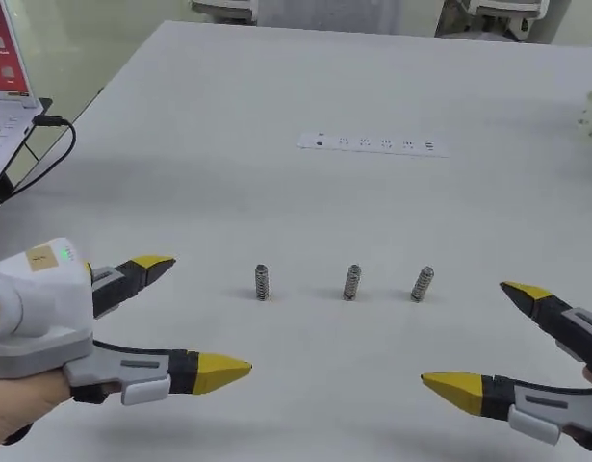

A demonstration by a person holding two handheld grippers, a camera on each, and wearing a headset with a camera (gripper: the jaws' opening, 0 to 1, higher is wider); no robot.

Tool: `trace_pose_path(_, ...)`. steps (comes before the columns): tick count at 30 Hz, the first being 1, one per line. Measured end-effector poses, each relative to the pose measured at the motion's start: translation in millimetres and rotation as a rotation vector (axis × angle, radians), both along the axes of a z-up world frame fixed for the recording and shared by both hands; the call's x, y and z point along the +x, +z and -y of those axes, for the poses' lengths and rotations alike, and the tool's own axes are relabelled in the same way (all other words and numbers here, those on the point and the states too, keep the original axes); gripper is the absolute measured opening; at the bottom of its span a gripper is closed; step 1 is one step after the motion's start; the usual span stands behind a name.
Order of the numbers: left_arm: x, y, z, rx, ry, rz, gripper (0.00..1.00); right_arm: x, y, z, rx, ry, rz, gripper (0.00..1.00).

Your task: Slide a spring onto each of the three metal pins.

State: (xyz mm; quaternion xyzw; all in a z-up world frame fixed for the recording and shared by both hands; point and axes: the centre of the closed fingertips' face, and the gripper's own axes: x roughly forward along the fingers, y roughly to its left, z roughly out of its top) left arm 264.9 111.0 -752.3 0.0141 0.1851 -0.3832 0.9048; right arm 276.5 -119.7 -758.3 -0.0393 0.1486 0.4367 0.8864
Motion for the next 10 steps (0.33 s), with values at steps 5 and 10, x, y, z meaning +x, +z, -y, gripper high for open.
trace_pose_path(5, -0.3, 0.6, 1.0, -0.003, 0.000, 0.000, 0.98, -2.1, -1.9, 1.6, -0.003, 0.011, -0.002, 1.00)
trace_pose_path(10, -2.2, -3.3, 0.4, 0.010, -0.005, -0.008, 0.98, -2.8, -6.7, 8.5, -0.022, 0.008, -0.019, 1.00)
